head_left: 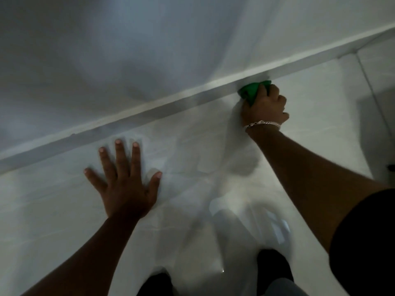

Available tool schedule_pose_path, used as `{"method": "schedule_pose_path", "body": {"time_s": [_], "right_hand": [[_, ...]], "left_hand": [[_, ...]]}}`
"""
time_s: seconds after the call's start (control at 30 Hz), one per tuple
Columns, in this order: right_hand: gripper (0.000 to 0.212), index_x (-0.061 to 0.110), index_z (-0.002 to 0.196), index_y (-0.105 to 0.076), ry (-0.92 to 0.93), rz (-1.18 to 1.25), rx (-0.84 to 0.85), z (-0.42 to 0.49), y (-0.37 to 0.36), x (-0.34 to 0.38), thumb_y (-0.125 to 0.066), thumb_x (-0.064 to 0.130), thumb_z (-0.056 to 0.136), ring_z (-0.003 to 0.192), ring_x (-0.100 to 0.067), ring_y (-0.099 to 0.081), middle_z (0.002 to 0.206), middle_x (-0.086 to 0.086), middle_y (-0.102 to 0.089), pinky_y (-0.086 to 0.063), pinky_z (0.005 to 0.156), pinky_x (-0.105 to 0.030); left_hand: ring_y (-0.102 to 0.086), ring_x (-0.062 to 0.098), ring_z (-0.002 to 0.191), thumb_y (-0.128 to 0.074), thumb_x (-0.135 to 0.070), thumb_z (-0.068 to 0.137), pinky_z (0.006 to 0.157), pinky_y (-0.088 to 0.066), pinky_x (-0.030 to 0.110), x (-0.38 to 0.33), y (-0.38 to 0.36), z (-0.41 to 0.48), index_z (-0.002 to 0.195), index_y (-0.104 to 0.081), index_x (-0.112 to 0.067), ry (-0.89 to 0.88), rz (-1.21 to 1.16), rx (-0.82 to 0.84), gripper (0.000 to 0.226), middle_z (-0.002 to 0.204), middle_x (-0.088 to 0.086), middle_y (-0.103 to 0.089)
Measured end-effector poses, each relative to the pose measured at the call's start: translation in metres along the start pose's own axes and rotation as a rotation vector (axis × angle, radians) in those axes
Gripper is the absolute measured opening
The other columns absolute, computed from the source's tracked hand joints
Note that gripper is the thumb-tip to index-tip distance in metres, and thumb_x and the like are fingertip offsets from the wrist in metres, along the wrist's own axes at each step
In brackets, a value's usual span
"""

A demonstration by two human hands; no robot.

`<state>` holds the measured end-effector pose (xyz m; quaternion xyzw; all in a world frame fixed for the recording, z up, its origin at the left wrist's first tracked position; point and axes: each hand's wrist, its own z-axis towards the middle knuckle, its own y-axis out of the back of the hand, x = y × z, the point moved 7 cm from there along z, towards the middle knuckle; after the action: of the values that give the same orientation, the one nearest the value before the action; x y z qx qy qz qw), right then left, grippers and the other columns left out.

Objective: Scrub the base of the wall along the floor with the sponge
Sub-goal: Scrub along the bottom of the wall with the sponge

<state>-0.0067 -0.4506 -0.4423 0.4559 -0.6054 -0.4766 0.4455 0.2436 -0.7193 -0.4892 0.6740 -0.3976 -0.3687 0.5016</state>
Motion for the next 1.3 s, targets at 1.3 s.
{"method": "schedule_pose_path", "body": {"time_s": [1.3], "right_hand": [[0.038, 0.011, 0.122, -0.058, -0.273, 0.249, 0.013, 0.030, 0.018, -0.015, -0.059, 0.031, 0.089, 0.124, -0.037, -0.049, 0.130, -0.013, -0.059, -0.045, 0.097, -0.046]], "left_hand": [[0.007, 0.040, 0.156, -0.031, -0.070, 0.087, 0.114, -0.004, 0.078, 0.002, -0.005, 0.001, 0.160, -0.003, -0.028, 0.003, 0.032, 0.003, 0.089, 0.171, 0.008, 0.000]]}}
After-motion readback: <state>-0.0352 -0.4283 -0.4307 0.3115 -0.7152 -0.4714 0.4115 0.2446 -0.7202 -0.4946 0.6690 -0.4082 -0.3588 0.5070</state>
